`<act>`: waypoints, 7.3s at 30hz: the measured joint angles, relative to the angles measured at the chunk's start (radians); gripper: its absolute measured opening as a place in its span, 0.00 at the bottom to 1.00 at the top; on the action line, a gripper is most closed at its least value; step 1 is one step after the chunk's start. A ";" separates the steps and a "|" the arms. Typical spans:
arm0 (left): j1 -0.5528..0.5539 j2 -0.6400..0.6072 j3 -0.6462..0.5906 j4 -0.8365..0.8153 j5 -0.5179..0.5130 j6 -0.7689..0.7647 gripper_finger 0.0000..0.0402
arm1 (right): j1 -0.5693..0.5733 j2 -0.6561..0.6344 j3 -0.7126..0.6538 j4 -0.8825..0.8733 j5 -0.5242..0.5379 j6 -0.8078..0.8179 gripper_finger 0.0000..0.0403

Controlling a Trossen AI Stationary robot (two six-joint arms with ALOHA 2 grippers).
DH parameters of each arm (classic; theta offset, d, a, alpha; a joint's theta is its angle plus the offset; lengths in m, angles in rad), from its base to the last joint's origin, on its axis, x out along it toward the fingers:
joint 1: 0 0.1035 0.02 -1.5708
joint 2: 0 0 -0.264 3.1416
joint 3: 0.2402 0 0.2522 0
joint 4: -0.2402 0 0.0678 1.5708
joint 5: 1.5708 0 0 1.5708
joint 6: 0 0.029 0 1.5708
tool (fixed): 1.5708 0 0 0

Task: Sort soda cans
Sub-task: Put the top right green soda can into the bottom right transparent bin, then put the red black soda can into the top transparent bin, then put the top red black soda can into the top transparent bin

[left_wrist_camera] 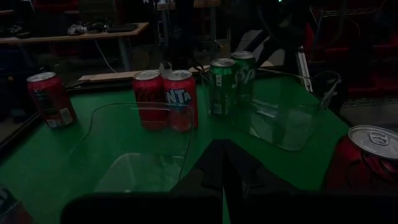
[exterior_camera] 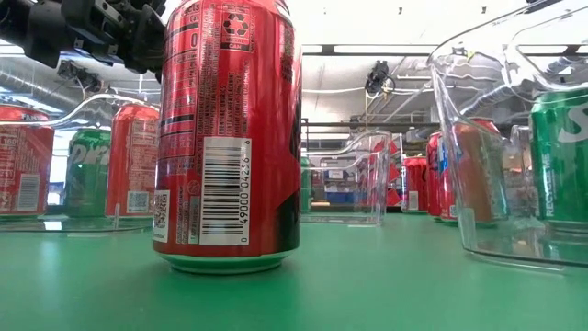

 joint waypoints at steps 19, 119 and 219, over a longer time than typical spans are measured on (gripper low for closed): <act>0.000 0.000 0.000 -0.007 0.000 -0.005 0.00 | 0.001 -0.003 0.071 0.000 -0.008 -0.083 0.50; -0.001 0.000 0.000 -0.039 -0.075 -0.105 0.00 | -0.266 0.352 0.436 0.700 0.211 -1.180 0.71; -0.001 -0.019 0.000 -0.186 -0.099 0.002 0.00 | -1.422 -0.177 -0.074 0.535 0.286 -1.401 0.87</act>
